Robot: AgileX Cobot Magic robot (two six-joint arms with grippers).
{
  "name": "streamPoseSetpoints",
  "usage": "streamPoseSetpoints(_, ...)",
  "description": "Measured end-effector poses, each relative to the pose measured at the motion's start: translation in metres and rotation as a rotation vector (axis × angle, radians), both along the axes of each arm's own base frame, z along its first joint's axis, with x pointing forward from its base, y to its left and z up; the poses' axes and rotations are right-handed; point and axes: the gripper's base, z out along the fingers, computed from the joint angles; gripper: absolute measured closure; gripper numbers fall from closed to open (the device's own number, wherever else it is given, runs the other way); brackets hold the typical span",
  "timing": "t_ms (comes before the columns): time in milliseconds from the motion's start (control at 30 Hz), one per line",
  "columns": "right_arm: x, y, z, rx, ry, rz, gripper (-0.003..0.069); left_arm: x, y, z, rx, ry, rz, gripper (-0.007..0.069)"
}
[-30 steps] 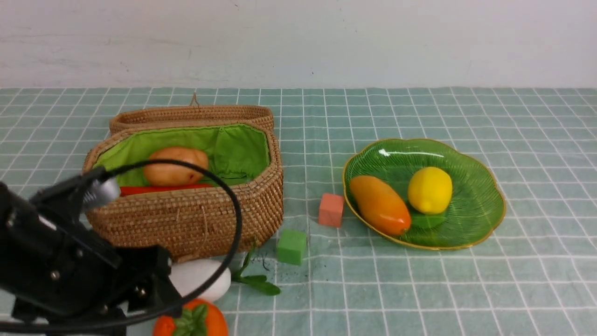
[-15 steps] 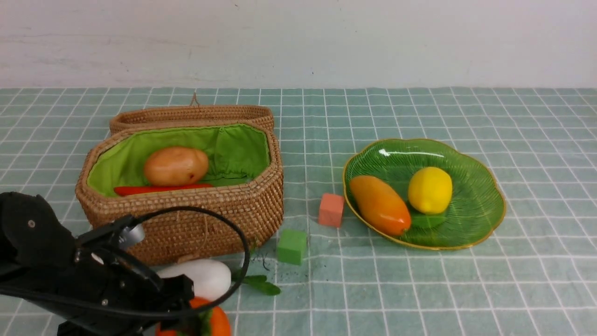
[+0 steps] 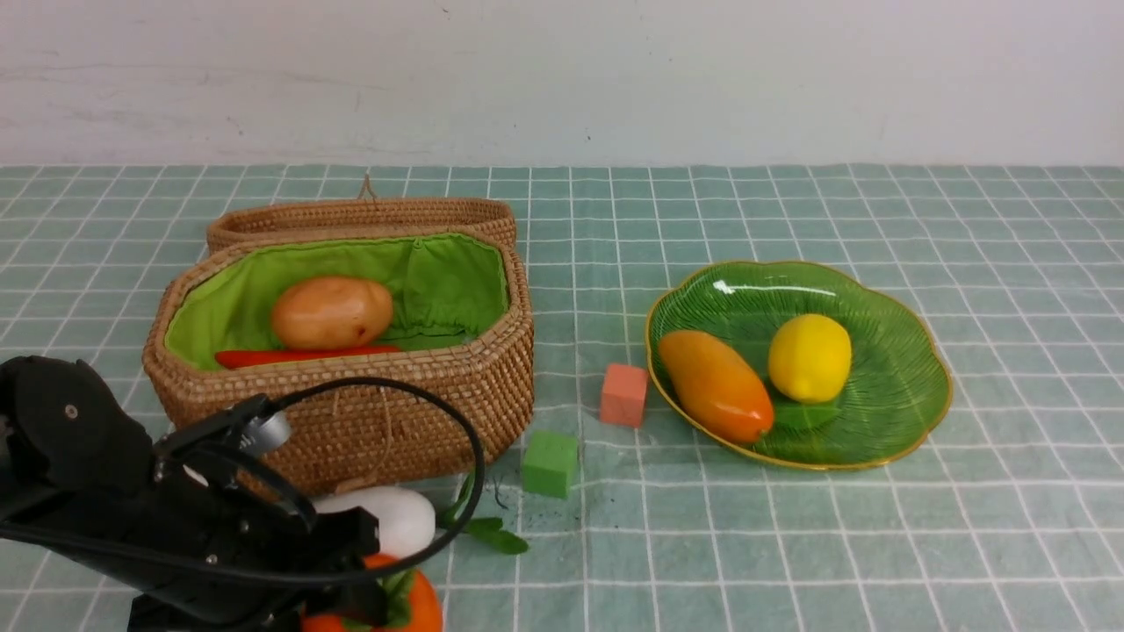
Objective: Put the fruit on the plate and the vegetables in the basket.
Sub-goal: Grab a tomato with your left arm and place it on the plate on the right.
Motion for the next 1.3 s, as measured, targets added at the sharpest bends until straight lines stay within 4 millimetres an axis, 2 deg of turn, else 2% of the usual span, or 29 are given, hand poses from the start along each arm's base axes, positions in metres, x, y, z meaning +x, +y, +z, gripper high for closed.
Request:
streamPoseSetpoints(500,0.0,0.0,0.0,0.0,0.0,0.0,0.0419,0.001,-0.005,0.001,-0.041,-0.029,-0.053,0.017)
streamPoseSetpoints(533,0.0,0.0,0.0,0.0,0.0,0.0,0.0419,0.001,-0.005,0.0,-0.047,-0.029,-0.052,0.0187)
streamPoseSetpoints(567,0.0,0.0,0.0,0.0,0.0,0.0,0.0419,0.001,-0.006,0.0,-0.059,-0.029,-0.054,0.0253)
streamPoseSetpoints(600,0.0,0.0,0.0,0.0,0.0,0.0,0.0419,0.002,-0.007,0.0,-0.069,-0.035,-0.058,0.0281)
streamPoseSetpoints(1300,0.0,0.0,0.0,0.0,0.0,0.0,0.0419,0.002,-0.015,0.004,-0.166,-0.064,-0.1,0.0279)
